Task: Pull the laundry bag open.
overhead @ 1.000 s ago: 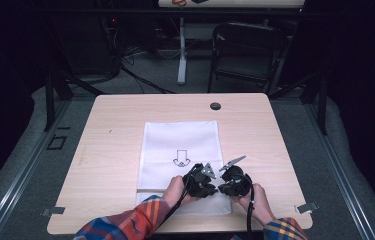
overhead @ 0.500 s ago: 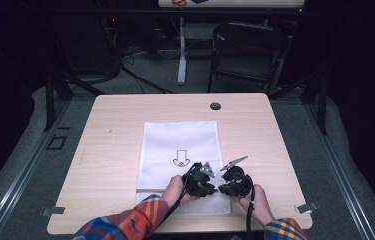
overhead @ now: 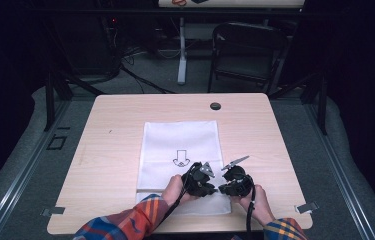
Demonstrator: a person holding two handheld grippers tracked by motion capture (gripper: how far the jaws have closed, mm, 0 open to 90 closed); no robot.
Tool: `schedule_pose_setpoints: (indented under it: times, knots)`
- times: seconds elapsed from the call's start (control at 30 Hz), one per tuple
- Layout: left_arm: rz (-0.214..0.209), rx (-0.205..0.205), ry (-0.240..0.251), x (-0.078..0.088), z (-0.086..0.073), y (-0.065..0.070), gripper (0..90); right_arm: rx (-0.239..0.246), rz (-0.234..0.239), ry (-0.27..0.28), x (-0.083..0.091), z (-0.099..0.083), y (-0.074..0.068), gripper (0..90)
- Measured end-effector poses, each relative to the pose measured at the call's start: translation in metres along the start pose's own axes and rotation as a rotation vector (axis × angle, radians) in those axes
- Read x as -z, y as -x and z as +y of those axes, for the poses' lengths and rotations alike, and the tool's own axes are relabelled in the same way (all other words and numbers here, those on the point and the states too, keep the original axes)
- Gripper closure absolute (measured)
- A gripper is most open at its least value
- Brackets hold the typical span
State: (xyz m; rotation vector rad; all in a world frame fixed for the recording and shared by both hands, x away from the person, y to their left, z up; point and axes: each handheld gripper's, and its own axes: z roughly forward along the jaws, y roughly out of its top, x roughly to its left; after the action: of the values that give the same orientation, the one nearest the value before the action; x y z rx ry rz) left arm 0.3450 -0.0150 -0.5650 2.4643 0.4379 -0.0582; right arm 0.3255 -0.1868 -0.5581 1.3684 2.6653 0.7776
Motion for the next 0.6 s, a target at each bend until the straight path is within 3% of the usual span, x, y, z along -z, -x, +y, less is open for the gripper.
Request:
schedule_pose_setpoints:
  times: [0.43, 0.5, 0.6]
  knots:
    - [-0.012, -0.004, -0.005, 0.0052, -0.0045, -0.0057, 81.7, -0.010, -0.005, 0.016, -0.0010, -0.0008, -0.0016, 90.0]
    - [-0.012, -0.005, 0.000, 0.0048, -0.0045, -0.0051, 81.6, 0.000, -0.011, -0.009, 0.0005, 0.0001, -0.0016, 90.0]
    - [-0.008, -0.012, -0.009, 0.0066, -0.0042, -0.0041, 81.7, 0.003, -0.011, -0.003, 0.0004, -0.0005, 0.0004, 90.0]
